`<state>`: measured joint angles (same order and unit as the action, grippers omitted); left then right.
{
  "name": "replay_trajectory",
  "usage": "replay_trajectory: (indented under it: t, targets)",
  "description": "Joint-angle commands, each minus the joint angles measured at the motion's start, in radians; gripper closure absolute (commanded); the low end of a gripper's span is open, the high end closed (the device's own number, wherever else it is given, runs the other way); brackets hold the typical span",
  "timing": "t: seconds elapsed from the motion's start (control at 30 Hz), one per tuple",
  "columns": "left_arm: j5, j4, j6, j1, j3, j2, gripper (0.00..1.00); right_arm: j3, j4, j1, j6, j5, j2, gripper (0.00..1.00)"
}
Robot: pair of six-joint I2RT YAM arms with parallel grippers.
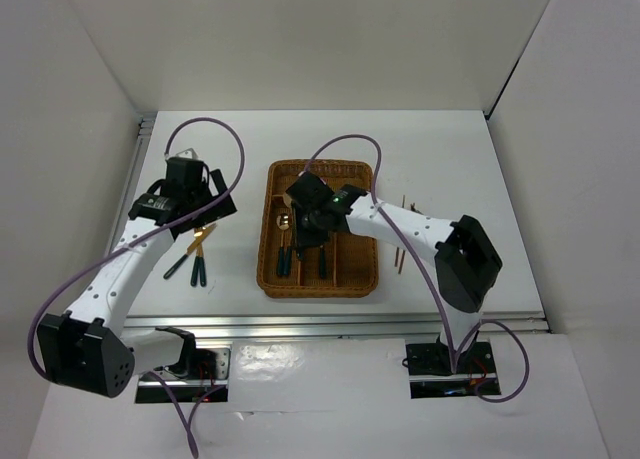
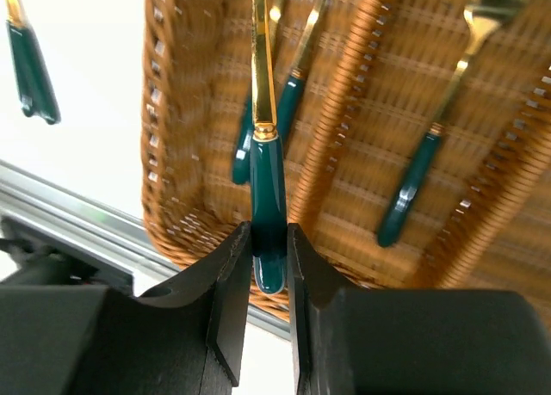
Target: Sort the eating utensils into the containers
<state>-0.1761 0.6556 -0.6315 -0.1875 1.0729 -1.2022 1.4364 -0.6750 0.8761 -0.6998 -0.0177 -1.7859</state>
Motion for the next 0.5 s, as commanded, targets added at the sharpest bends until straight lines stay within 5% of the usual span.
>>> replay_trajectory:
  t: [0.0, 0.3, 0.47]
  targets:
    - [-0.052, 0.048, -0.039, 0.014, -0.005, 0.047, 0.0, 0.041, 0.129, 0.003, -0.076, 0.041, -0.004, 0.9]
    - [-0.103, 0.079, -0.071, 0.014, -0.034, 0.112, 0.0, 0.054, 0.175, 0.012, -0.138, 0.061, -0.099, 0.89]
    - [-0.123, 0.09, -0.071, 0.014, -0.034, 0.122, 0.0, 0.058, 0.164, 0.041, -0.147, 0.044, -0.119, 0.74]
